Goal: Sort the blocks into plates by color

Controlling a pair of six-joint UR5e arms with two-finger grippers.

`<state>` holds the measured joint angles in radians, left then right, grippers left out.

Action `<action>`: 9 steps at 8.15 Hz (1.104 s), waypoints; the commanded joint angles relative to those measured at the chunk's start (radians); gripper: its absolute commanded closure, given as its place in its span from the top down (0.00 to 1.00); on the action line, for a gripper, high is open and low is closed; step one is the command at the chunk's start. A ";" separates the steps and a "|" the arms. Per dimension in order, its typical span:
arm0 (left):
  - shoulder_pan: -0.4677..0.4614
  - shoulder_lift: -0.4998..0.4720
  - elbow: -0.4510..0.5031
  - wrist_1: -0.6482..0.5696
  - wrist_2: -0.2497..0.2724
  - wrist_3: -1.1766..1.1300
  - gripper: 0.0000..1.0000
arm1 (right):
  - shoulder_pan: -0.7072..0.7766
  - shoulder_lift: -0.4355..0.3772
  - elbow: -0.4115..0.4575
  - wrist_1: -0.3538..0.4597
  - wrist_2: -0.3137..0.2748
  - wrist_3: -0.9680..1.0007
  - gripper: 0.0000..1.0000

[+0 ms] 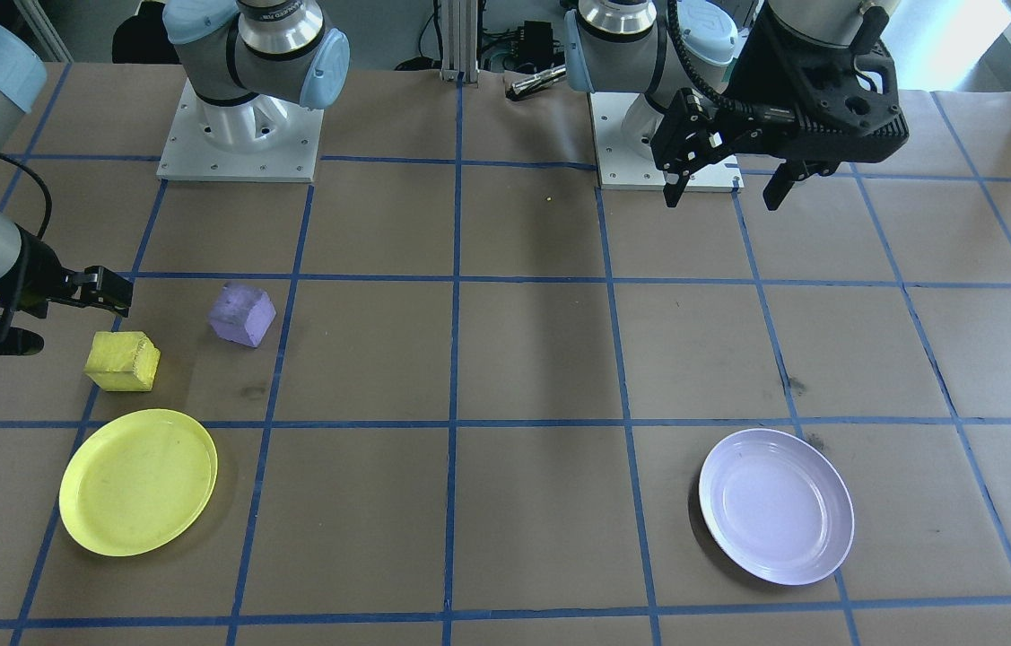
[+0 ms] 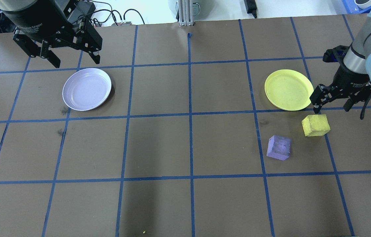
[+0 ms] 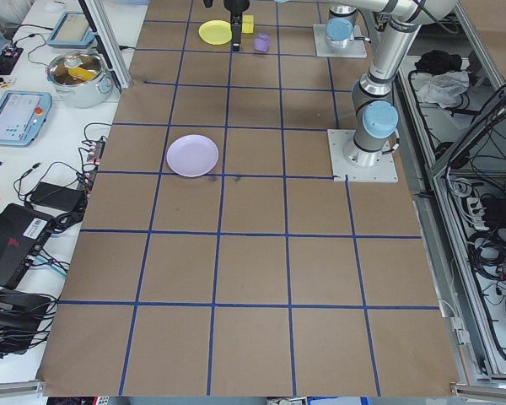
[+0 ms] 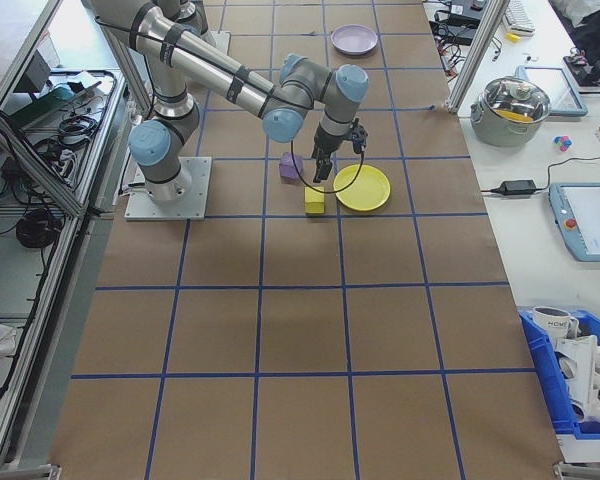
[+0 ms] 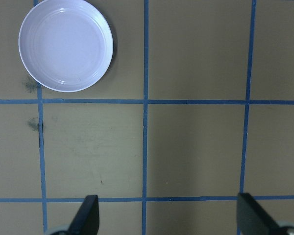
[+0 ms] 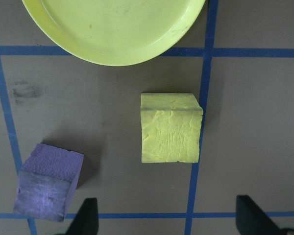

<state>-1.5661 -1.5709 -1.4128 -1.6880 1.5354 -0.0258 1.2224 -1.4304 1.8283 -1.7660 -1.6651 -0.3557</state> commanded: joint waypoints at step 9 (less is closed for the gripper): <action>-0.002 0.020 -0.026 0.001 -0.004 0.001 1.00 | -0.009 0.255 0.014 -0.096 -0.078 -0.049 1.00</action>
<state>-1.5677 -1.5540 -1.4385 -1.6877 1.5315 -0.0245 1.2128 -1.2083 1.8471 -1.8366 -1.7442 -0.4086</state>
